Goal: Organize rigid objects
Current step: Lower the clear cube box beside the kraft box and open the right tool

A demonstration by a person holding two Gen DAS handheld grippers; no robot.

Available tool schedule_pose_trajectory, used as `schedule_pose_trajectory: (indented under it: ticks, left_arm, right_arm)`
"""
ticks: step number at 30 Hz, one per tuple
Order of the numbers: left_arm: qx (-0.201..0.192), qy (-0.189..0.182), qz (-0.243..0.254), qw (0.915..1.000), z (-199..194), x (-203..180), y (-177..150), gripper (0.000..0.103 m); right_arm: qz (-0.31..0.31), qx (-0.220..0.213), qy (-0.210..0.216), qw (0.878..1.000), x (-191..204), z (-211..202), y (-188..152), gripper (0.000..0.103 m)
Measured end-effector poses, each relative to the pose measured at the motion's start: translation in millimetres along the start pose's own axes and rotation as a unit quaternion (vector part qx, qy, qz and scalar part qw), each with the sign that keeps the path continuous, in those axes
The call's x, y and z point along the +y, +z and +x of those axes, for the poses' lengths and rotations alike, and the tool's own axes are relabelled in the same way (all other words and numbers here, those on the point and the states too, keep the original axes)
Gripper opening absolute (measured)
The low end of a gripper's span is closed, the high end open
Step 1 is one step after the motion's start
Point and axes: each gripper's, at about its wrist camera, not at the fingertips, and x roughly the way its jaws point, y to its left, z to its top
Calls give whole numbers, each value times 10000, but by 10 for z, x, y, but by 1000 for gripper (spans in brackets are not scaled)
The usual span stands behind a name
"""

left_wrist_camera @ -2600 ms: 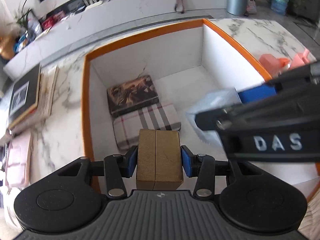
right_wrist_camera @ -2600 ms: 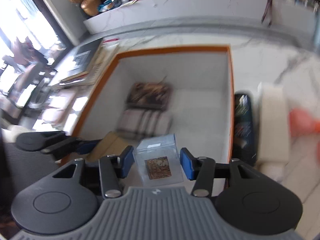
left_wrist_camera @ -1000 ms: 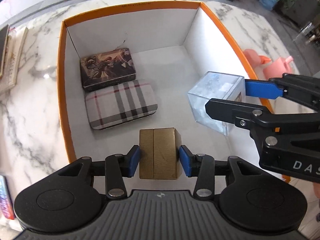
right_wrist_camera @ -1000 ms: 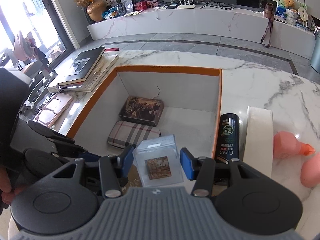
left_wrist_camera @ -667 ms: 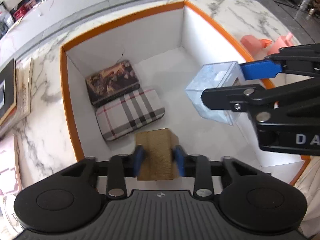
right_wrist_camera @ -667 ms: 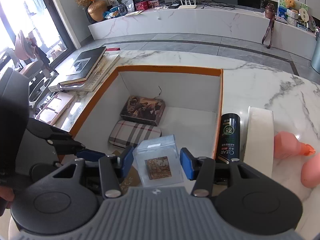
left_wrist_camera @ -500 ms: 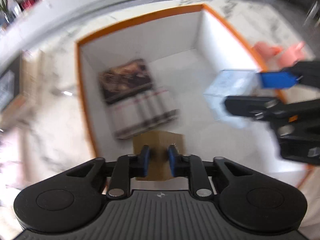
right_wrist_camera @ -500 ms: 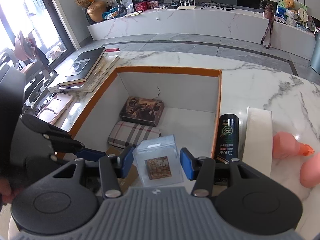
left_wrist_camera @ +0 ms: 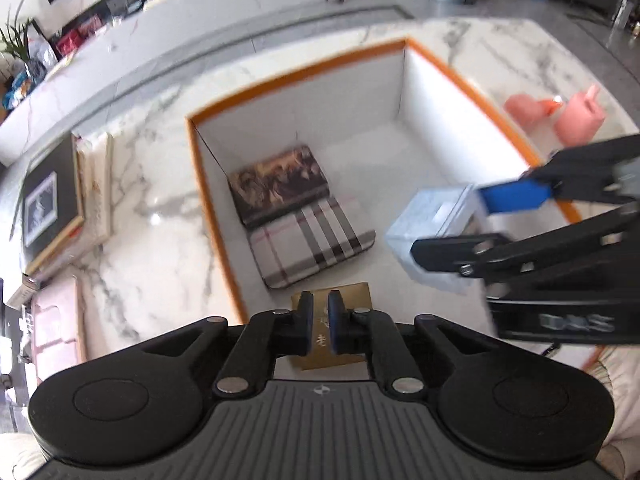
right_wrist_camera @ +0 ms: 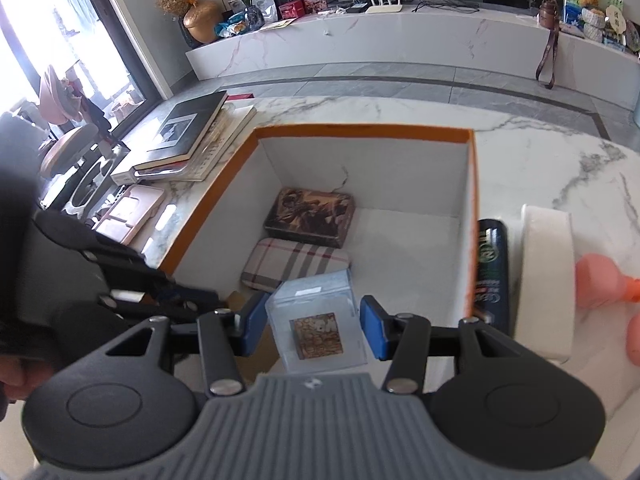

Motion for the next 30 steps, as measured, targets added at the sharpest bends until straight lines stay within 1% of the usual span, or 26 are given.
schedule_pose_trajectory:
  ticks: [2, 4, 6, 7, 9, 12, 14, 16, 17, 19, 21, 24, 27, 30]
  left_arm:
    - [-197, -88, 98, 9997, -133, 29, -51, 19]
    - [-341, -52, 122, 9993, -238, 66, -90, 38]
    - [-409, -9, 45, 9992, -277, 112, -128, 47]
    - [-415, -13, -23, 9991, -280, 141, -146, 51]
    - [-309, -70, -196, 9993, -239, 214, -189, 54]
    - [-109, -247, -427, 9987, -156, 292, -280, 54]
    - [-44, -382, -481, 9981, -109, 317, -349, 54]
    - [5, -540, -495, 9973, -62, 314, -415, 42]
    - [10, -605, -496, 9969, -41, 304, -437, 41]
    - [-43, -616, -493, 9969, -28, 281, -486, 37]
    - [-107, -626, -505, 9967, -37, 287, -520, 36]
    - [-146, -737, -618, 9953, -38, 343, -538, 33]
    - [-181, -819, -716, 9939, -40, 381, -548, 31]
    - [-210, -867, -737, 9933, -42, 398, -559, 31]
  right_arm:
    - [71, 99, -30, 9999, 18, 65, -17, 52]
    - [180, 229, -81, 9995, 22, 147, -37, 52]
    - [311, 331, -121, 9989, 24, 234, -64, 52]
    - [384, 381, -144, 9984, 20, 278, -82, 52]
    - [539, 468, -203, 9972, 18, 367, -106, 52]
    - [756, 619, -221, 9950, 10, 482, -126, 52]
    - [864, 767, -137, 9932, 9, 542, -143, 52]
    - [907, 855, -13, 9922, 2, 560, -146, 52]
    - [890, 906, 51, 9919, 6, 566, -152, 52]
    - [839, 1047, 179, 9908, 14, 587, -165, 55]
    - [740, 1146, 288, 9902, 33, 593, -169, 55]
    - [269, 1287, 320, 9908, 129, 594, -141, 57]
    - [-320, 1596, 361, 9860, 273, 635, -113, 66]
    - [-958, 1797, 120, 9790, 433, 707, -103, 66]
